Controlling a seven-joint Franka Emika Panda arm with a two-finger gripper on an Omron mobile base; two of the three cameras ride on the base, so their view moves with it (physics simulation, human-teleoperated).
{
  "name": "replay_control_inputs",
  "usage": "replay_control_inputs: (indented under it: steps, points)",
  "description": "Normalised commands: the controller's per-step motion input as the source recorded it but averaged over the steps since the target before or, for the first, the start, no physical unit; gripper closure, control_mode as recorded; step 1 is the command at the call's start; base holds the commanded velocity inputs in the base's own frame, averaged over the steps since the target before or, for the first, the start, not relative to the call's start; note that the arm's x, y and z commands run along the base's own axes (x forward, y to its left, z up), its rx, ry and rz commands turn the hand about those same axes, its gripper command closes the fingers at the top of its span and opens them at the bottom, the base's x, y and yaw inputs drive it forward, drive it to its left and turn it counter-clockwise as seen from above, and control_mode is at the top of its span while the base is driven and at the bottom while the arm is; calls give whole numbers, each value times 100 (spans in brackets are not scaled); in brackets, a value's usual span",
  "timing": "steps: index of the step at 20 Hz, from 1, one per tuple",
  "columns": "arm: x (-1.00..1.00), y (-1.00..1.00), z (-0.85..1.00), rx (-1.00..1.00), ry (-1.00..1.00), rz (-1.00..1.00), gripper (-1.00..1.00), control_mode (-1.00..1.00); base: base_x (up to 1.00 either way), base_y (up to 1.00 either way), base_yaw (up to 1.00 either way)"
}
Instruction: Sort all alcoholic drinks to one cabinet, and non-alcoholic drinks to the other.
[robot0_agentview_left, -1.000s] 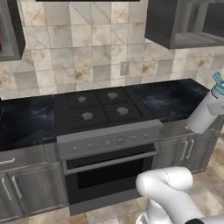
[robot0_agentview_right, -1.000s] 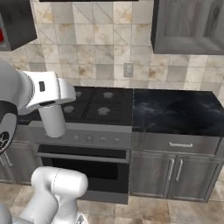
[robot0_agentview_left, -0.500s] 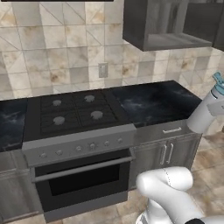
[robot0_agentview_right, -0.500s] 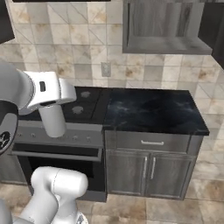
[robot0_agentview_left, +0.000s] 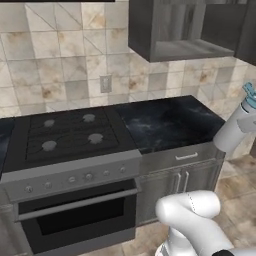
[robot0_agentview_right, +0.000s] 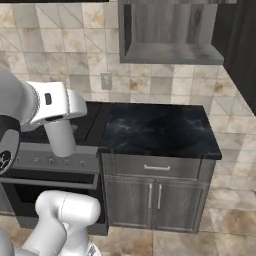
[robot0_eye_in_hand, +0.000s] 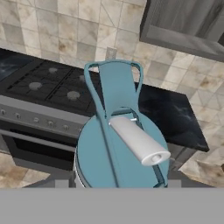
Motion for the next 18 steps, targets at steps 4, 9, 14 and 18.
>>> replay_control_inputs:
  steps: [4,9,14,18]
  points:
    - [0,0,0,0,0,0,100,100,48,-35,0]
    - [0,0,0,0,0,0,100,100,46,-32,0]
    - [0,0,0,0,0,0,100,100,42,-27,0]
    - [0,0,0,0,0,0,100,100,40,-28,0]
